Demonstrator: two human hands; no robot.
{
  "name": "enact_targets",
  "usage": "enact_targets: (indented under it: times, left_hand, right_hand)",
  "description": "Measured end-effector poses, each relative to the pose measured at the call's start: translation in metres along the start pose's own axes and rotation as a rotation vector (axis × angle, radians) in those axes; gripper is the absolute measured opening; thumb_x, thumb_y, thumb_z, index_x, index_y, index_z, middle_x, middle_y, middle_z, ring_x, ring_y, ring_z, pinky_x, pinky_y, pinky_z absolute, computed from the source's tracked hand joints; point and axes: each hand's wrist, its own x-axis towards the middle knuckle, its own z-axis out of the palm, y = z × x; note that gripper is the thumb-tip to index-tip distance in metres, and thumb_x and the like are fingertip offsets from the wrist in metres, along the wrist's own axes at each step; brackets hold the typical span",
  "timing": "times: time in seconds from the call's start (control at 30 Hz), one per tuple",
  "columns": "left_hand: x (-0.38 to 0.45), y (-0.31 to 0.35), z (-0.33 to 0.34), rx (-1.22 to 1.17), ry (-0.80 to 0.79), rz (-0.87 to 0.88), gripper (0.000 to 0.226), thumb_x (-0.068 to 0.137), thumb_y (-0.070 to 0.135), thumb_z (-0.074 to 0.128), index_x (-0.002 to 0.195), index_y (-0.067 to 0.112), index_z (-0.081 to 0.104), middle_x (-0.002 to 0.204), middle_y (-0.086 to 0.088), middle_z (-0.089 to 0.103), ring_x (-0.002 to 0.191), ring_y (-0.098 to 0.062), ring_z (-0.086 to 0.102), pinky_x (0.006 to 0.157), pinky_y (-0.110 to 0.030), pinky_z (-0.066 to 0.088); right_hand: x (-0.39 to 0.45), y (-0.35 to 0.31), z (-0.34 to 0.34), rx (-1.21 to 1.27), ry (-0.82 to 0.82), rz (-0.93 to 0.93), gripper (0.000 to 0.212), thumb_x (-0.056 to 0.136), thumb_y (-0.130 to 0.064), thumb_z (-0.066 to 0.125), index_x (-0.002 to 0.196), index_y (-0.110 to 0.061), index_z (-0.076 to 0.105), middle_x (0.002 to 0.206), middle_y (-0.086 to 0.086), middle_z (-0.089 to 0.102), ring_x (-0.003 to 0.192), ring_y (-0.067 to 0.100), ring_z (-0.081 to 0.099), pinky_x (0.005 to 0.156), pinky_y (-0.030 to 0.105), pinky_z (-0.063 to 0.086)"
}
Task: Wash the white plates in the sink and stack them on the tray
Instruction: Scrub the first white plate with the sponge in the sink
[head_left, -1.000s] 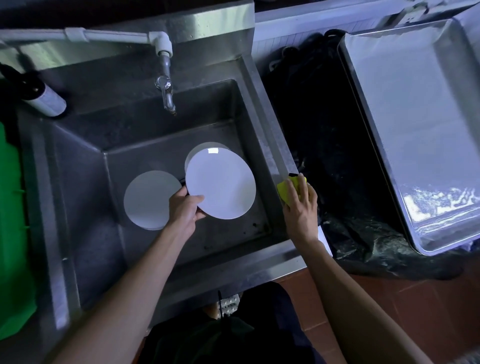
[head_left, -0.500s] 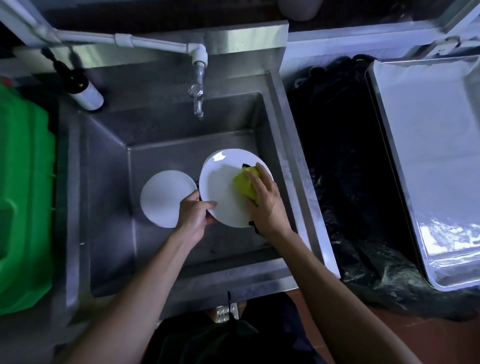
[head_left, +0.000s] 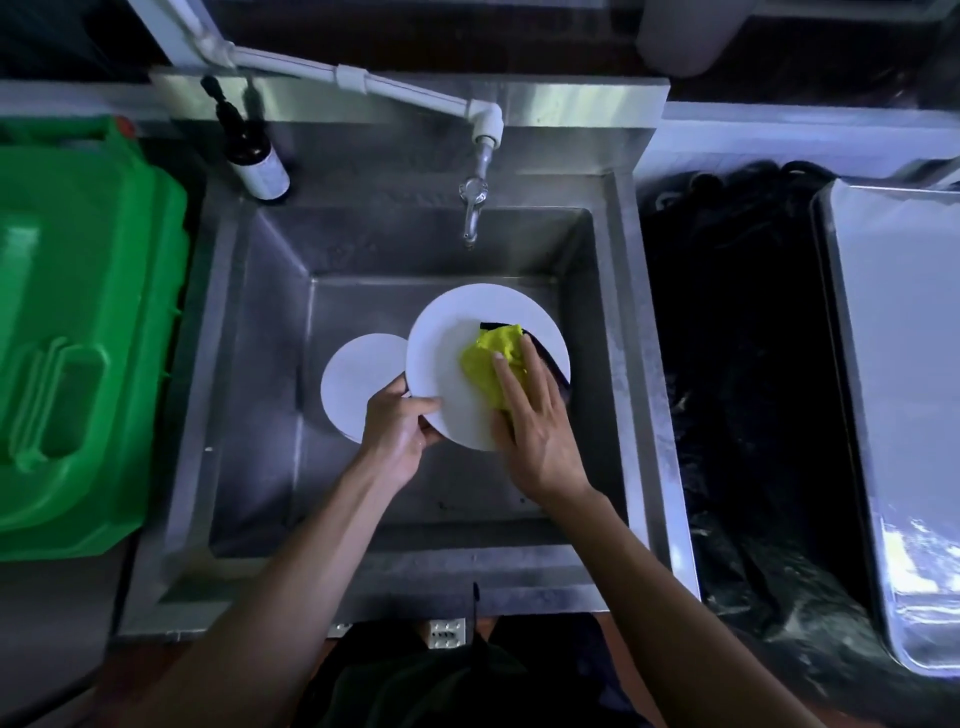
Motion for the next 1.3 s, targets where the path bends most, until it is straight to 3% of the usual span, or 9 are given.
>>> enact_targets:
  times: [0.3,0.47,0.67,0.9,1.3]
  left_hand:
    - [-0.007,-0.004,0.002,0.105,-0.133,-0.018,0.035,0.078,-0.013,0.057,0.104,0.005,0.073,0.093,-0.014,0.072,0.085,-0.031,0.070,0.062,-0.037,0.056]
    - [-0.006,-0.004,-0.004,0.118,-0.152,-0.023,0.041,0.067,-0.003,0.061,0.106,0.003,0.071,0.099,-0.018,0.072,0.090,-0.034,0.071,0.068,-0.041,0.057]
    - [-0.008,-0.003,-0.008,0.101,-0.132,0.043,0.040,0.070,-0.001,0.065,0.108,0.008,0.073,0.103,-0.018,0.073,0.091,-0.032,0.071,0.070,-0.043,0.057]
    - [-0.010,0.000,-0.010,0.095,-0.072,0.085,0.045,0.061,0.007,0.068,0.104,0.016,0.076,0.103,-0.015,0.075,0.084,-0.029,0.071,0.069,-0.040,0.056]
    - [-0.009,0.008,0.005,-0.020,0.031,0.106,0.036,0.063,0.002,0.062,0.095,0.012,0.075,0.096,-0.014,0.072,0.080,-0.030,0.068,0.067,-0.047,0.059]
  right_hand:
    - [0.037,-0.005,0.000,0.035,-0.066,-0.175,0.048,0.103,-0.015,0.046,0.150,-0.012,0.041,0.164,0.015,0.018,0.149,0.035,0.022,0.119,0.050,0.024]
    - [0.049,-0.005,0.002,0.058,-0.108,-0.292,0.049,0.104,-0.015,0.048,0.152,-0.013,0.037,0.164,0.013,0.019,0.152,0.032,0.017,0.119,0.052,0.022]
    - [0.068,-0.006,0.004,0.073,-0.064,-0.301,0.046,0.103,-0.012,0.048,0.149,-0.005,0.041,0.162,0.017,0.024,0.150,0.036,0.022,0.116,0.054,0.028]
    - [0.090,0.009,-0.008,0.030,0.068,-0.105,0.047,0.103,-0.014,0.047,0.149,-0.008,0.040,0.162,0.017,0.023,0.149,0.035,0.022,0.119,0.050,0.025]
    - [0.062,0.024,-0.013,0.006,0.053,0.084,0.050,0.105,-0.015,0.042,0.153,-0.009,0.032,0.164,0.017,0.013,0.152,0.032,0.012,0.121,0.050,0.020]
